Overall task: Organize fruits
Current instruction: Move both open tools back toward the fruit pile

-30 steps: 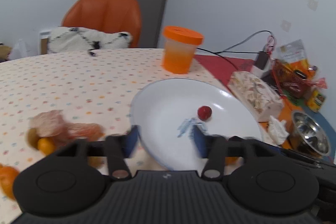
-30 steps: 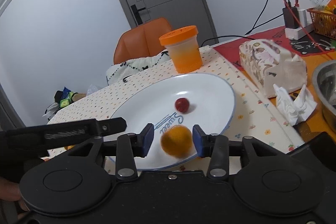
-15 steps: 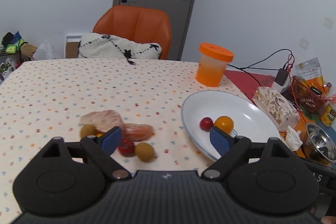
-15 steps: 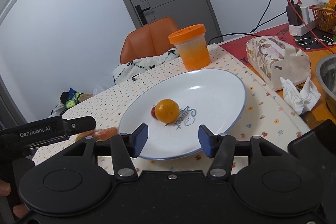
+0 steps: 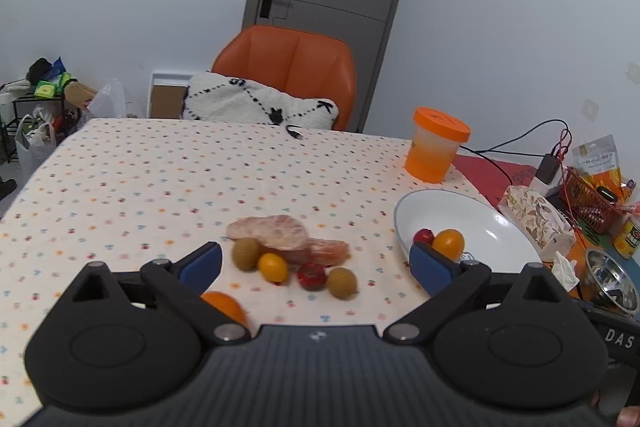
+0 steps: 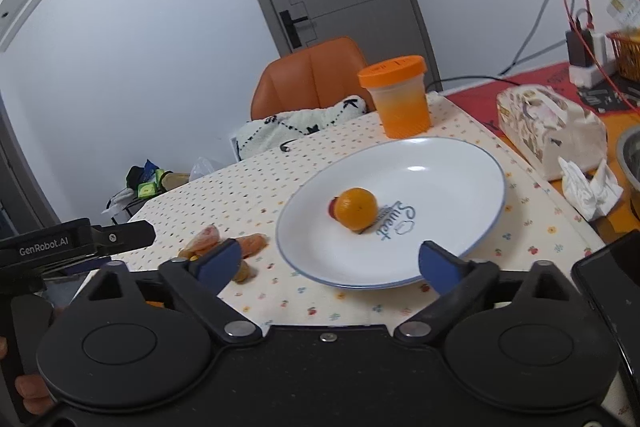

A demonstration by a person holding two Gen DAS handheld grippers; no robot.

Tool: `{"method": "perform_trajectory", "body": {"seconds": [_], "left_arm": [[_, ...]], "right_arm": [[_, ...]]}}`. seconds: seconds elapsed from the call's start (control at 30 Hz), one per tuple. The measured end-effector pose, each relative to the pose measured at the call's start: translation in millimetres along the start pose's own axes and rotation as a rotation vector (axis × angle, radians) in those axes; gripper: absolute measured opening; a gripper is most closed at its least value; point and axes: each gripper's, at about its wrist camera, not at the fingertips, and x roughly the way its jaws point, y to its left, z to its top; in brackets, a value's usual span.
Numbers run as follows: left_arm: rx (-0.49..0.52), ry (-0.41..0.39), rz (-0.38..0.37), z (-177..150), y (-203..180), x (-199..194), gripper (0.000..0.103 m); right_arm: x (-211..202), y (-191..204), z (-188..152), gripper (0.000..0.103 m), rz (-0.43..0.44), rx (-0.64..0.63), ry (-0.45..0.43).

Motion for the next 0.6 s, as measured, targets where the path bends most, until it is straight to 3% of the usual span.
{"method": "perform_trajectory", "body": {"seconds": [0.07, 0.4, 0.6], "left_arm": [[-0.008, -0.005, 0.009, 0, 7, -6, 0.099], [-0.007, -0.02, 0.037, -1, 38, -34, 0.1], [0.009, -0.03, 0.073, 0, 57, -45, 0.1]], "right_arm": [[-2, 6, -1, 0.103, -0.002, -0.014, -0.006], [-6, 22, -3, 0.103, 0.041, 0.028, -0.008], [-8, 34, -4, 0.103, 0.045, -0.009, -0.024]]}}
